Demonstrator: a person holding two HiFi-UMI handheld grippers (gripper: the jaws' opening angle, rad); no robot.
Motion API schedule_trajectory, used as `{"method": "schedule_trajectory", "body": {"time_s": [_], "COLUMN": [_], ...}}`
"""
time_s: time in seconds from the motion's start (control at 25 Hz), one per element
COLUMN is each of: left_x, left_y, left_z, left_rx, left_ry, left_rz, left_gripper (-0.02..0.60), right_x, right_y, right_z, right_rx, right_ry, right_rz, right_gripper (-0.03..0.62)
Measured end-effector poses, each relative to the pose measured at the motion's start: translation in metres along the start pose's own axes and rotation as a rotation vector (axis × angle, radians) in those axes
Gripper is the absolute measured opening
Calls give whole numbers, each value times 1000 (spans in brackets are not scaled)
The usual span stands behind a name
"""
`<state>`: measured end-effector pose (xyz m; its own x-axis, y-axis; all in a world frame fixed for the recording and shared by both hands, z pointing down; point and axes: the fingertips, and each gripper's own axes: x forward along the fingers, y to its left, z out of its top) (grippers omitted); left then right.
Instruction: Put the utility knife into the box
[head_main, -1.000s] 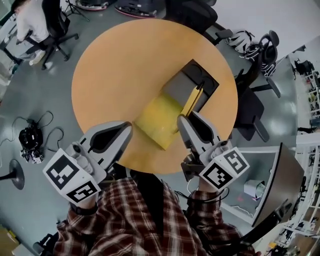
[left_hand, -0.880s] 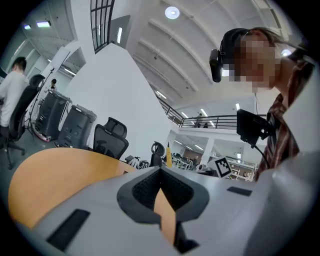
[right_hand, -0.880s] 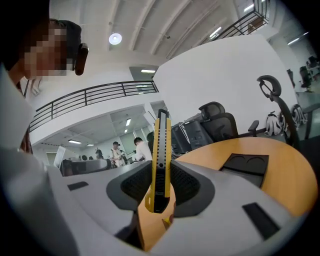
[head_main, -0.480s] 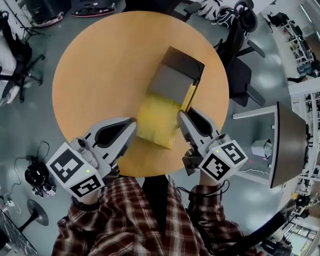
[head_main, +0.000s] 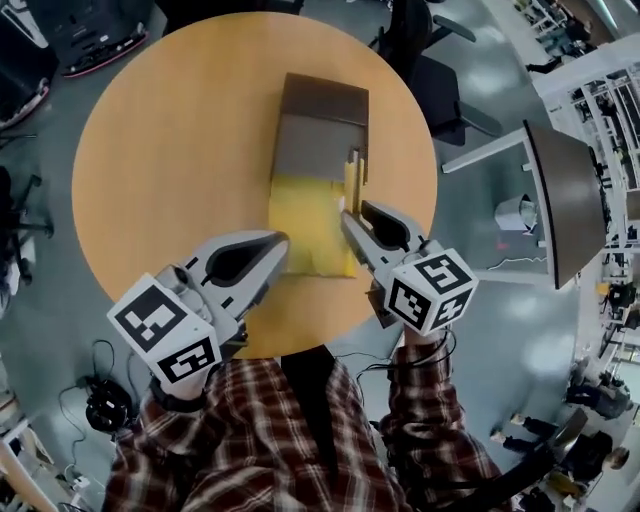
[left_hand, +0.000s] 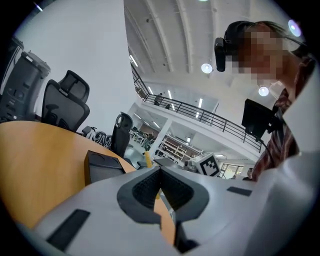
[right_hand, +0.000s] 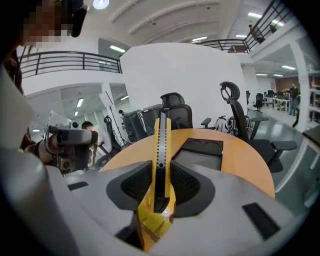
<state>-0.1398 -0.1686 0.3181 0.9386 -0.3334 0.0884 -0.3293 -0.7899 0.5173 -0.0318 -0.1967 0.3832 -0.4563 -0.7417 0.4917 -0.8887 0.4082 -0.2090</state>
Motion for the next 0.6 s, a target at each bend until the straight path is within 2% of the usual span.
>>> {"method": "schedule_trajectory", "body": {"time_s": [0.12,0.28,0.44,0.6], "left_x": [13,20,16,11], "left_y": [1,2,8,12], "left_z": [-11,-21,-25,-29], "left_rx": [-19,-35,-54,-72], "left_ry": [19,28,18,8], "left_rz": [-19,-10,23,60], "left_gripper": [11,11,11,11], "right_x": [13,33,60,88], "right_y": [-15,-38,-51,-59], "right_z": [-23,-57,-88,-117], "right_rx": [-58,-178,-317,-405], "right_ry": [109,289,465,609], "right_rz": [-17,-8,28,79], "right_gripper": [123,123,123,123]}}
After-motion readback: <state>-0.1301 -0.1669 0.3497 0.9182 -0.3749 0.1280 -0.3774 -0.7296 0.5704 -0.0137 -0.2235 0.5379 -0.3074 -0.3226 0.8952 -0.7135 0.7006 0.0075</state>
